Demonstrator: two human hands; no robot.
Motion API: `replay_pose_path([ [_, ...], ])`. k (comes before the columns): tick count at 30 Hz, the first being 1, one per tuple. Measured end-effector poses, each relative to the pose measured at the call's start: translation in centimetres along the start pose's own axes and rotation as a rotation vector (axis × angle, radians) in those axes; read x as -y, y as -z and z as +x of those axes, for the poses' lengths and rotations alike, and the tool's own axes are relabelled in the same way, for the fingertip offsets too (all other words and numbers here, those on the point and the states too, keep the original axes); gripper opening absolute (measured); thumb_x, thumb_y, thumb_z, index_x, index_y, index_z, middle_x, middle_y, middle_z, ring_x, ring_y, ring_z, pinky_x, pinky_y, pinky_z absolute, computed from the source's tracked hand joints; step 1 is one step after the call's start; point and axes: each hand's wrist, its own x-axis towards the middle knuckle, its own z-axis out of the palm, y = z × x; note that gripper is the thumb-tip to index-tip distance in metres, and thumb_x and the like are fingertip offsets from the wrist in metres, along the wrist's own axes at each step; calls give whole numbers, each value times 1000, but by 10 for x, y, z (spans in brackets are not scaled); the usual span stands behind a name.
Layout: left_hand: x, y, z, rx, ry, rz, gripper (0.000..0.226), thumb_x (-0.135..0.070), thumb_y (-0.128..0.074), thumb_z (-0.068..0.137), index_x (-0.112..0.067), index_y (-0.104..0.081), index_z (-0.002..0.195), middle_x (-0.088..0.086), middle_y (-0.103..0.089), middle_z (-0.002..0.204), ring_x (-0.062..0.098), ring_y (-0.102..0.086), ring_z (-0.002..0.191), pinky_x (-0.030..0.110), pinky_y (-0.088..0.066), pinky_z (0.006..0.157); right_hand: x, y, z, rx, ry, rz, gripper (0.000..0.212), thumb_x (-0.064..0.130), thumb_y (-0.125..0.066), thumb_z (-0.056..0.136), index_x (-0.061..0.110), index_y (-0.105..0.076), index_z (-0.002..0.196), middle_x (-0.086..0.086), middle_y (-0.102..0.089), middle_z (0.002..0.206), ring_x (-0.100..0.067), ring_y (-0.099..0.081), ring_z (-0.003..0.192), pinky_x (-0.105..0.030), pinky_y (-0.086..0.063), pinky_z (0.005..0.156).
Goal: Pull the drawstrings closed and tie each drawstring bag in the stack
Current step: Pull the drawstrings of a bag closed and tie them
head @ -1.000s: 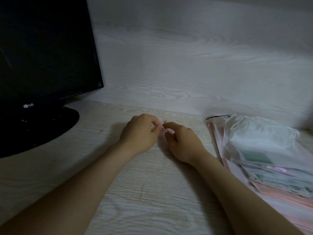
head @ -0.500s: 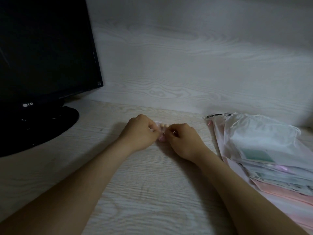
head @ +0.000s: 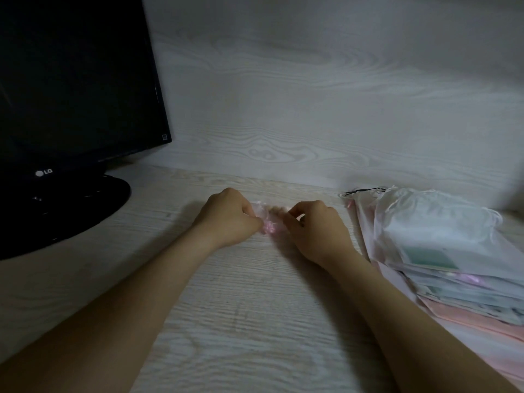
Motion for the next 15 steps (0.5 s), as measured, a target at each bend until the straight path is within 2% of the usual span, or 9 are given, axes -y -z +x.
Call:
replay_pose_path([
  [5, -3, 2, -1, -30, 31, -16, 28, -40, -76, 81, -13, -78, 73, 0, -77, 81, 15, -70, 79, 36, -60, 78, -1, 0, 1, 7, -6, -12, 17, 44, -63, 97, 31, -71, 90, -1, -72, 88, -26, -68, 89, -42, -58, 77],
  [8, -6, 3, -5, -29, 23, -27, 31, -44, -71, 78, -14, -76, 72, -3, -77, 80, 16, -71, 79, 40, -62, 79, 1, 0, -1, 3, -2, 1, 9, 37, -63, 94, 33, -72, 94, 2, -72, 85, -26, -68, 88, -42, -58, 77],
  [10, -9, 5, -8, -32, -16, -3, 29, -43, -68, 77, -17, -75, 68, -7, -74, 72, 12, -70, 73, 40, -62, 76, 2, 1, -3, 20, 12, 3, 16, 29, -58, 92, 33, -73, 99, 4, -68, 80, -27, -68, 87, -40, -57, 77],
  [12, -10, 6, -11, -8, -55, 55, 25, -39, -68, 80, -18, -75, 67, -6, -71, 66, 11, -68, 68, 40, -62, 73, 4, 5, -5, 48, 21, 15, 24, 21, -53, 89, 29, -74, 99, 10, -57, 67, -29, -65, 81, -38, -55, 74],
  [15, -12, 7, -14, 41, -78, 110, 35, -50, -60, 74, -18, -74, 69, -6, -71, 66, 11, -68, 71, 39, -61, 76, 6, 9, -7, 72, 25, 45, 30, 21, -47, 85, 26, -75, 95, 14, -51, 62, -28, -62, 74, -38, -51, 70],
])
